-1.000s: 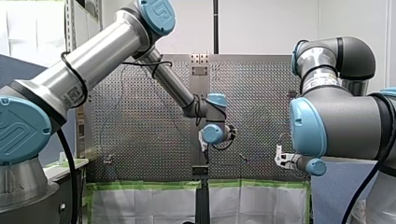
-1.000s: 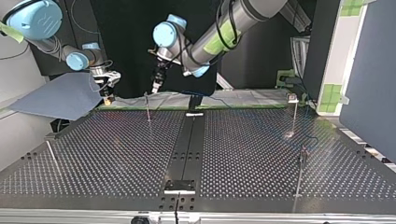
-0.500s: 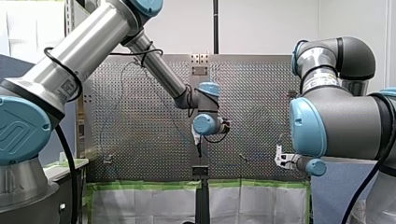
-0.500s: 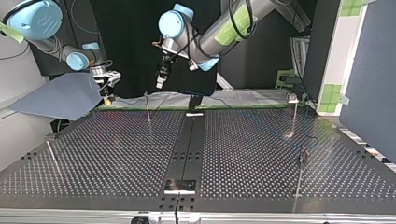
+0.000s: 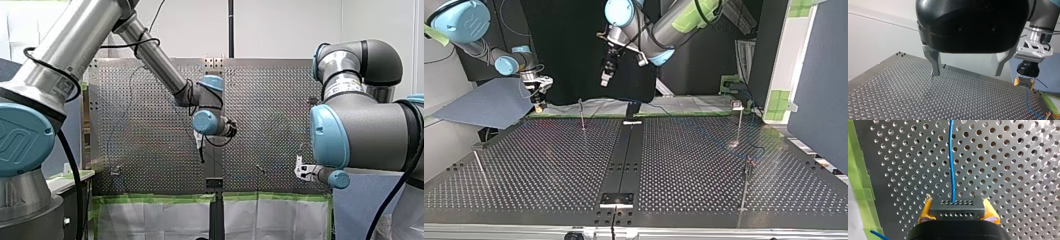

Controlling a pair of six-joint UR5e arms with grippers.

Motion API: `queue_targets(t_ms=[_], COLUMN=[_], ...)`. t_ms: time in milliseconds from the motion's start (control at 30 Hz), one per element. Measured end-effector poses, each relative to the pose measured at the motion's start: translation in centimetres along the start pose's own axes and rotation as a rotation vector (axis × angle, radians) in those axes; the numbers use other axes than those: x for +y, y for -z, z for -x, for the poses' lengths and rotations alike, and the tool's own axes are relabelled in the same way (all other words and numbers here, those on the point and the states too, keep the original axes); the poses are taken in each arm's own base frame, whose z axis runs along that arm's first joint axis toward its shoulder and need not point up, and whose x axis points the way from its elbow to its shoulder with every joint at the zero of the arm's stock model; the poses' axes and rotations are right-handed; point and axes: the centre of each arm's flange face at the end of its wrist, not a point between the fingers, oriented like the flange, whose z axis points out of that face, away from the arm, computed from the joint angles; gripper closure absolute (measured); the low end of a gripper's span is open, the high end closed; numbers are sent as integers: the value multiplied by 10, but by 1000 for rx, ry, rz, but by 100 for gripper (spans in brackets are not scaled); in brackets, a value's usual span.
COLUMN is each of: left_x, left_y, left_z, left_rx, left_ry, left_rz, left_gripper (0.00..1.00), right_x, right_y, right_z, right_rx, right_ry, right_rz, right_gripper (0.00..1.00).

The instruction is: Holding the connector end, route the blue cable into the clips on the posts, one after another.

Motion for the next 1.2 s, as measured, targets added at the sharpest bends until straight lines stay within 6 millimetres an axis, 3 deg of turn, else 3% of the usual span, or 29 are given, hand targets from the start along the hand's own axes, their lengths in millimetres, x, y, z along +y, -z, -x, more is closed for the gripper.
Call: queue_targets(t_ms=[667,1200], left_x=[25,51], left_y=[60,123], left_z=[44,55], left_rx=[-131,-141], left_ry=[83,80], left_rz=[12,27], left_gripper=[0,0], right_x=[18,16], right_y=[10,17], right_z=[0,-40], right_rx=[-46,-54], right_ry=[54,119], right_rz=[51,60], right_gripper=[100,100])
